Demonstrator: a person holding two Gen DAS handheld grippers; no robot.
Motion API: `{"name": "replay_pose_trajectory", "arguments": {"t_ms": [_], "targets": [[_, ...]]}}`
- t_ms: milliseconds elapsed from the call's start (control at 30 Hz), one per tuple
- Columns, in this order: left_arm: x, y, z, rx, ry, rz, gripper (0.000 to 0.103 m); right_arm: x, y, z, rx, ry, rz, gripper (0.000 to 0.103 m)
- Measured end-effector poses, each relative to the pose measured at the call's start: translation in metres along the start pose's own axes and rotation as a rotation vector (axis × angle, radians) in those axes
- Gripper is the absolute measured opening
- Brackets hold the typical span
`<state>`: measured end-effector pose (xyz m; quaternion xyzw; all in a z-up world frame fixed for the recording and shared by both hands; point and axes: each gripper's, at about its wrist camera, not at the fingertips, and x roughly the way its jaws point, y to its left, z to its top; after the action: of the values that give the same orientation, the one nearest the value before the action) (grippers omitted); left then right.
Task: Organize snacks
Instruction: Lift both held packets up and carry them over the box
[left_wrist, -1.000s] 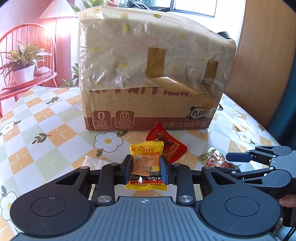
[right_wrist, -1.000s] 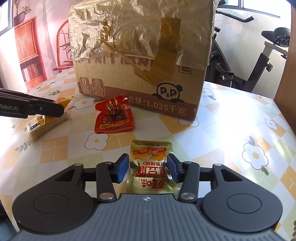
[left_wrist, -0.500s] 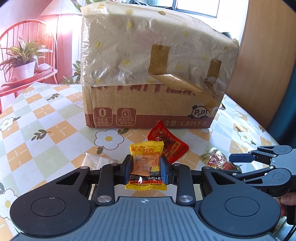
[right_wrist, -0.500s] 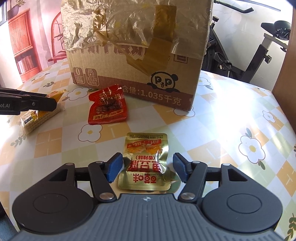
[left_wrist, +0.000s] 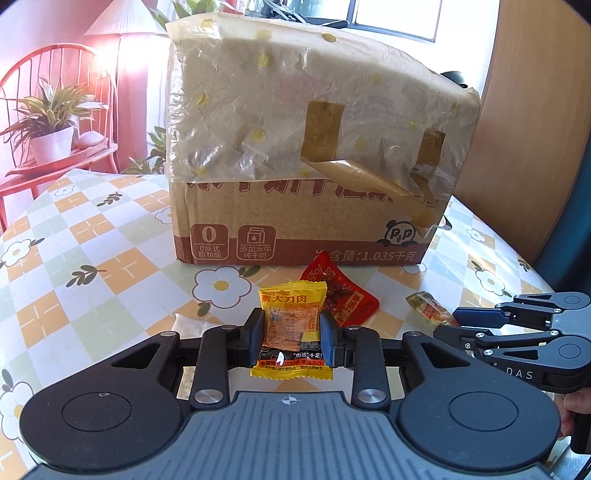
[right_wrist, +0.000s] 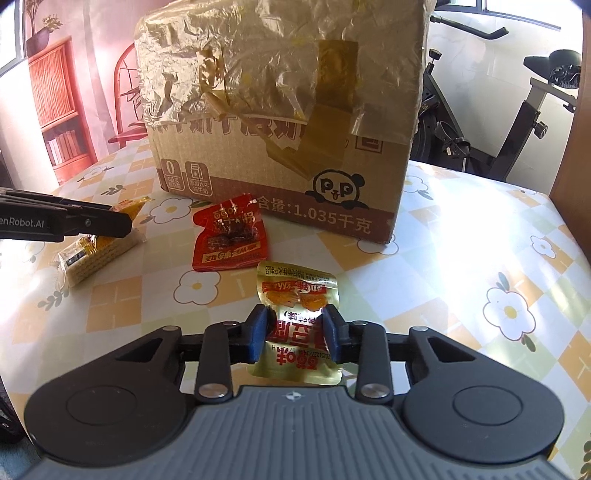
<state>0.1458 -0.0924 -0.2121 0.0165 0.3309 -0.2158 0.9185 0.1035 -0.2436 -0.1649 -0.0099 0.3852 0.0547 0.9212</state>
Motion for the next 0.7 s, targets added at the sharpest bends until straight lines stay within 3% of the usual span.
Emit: {"name": "replay_pose_trajectory", "arguments": {"t_ms": [467,700], "targets": [[-0.029,0.002,0.024,0.014,-0.099,0.026,0.033,-0.043,0.027,0.036,-0.095,-0.185,0.076,0.034],[-0.056,0.002,0.052,0.030,-0.200,0.028,0.033,-0.069,0.038,0.065,-0.128,-0.322,0.089,0.034]]}}
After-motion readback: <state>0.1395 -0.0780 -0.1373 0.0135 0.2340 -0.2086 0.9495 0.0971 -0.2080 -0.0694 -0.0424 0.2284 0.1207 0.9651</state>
